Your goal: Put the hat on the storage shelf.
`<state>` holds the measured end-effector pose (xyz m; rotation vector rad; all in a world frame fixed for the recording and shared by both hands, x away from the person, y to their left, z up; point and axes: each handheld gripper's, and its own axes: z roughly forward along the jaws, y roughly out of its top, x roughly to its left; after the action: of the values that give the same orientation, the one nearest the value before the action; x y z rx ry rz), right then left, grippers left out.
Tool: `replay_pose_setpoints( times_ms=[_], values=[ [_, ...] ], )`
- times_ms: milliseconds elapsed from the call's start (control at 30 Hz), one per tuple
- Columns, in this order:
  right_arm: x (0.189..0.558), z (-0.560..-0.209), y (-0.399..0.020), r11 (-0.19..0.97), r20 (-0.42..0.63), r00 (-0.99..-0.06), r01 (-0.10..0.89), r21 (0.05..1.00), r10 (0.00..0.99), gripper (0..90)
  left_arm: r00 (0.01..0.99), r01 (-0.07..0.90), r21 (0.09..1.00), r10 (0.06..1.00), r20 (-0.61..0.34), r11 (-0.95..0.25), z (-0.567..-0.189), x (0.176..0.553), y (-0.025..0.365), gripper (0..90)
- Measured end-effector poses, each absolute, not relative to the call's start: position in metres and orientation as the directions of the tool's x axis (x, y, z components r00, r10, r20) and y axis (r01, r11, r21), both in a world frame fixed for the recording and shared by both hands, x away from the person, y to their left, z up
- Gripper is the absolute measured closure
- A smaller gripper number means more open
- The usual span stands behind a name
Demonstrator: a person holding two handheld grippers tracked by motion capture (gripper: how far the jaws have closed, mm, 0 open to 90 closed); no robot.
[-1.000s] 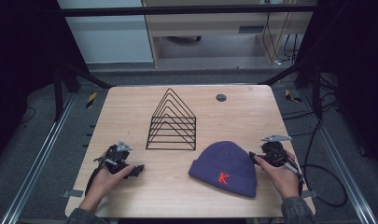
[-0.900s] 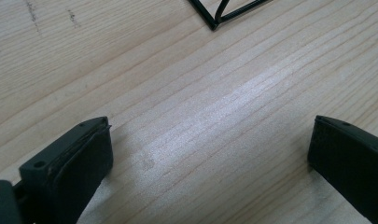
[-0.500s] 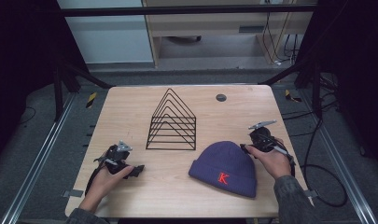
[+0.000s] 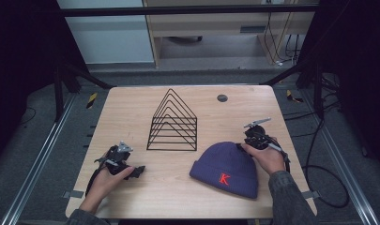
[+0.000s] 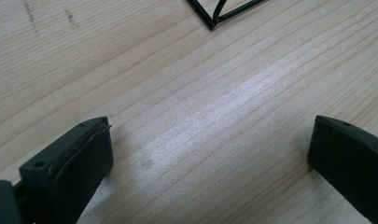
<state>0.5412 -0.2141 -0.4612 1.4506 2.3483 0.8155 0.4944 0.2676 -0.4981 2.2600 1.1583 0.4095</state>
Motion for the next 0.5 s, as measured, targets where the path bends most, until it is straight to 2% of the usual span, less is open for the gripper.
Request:
replay_pose_setpoints(
  times_ms=[367,500],
  values=[
    [0.543,-0.473,-0.201,0.356,0.085,-0.476,0.753,0.554,0.875,49.2,0.581,0.643,0.605,0.814,0.015,-0.47,-0.498,0.494,0.268,0.0],
    [0.544,-0.477,-0.199,0.355,0.092,-0.475,0.76,0.545,0.875,51.4,0.581,0.642,0.606,0.814,0.015,-0.47,-0.498,0.494,0.268,0.0]
  ],
)
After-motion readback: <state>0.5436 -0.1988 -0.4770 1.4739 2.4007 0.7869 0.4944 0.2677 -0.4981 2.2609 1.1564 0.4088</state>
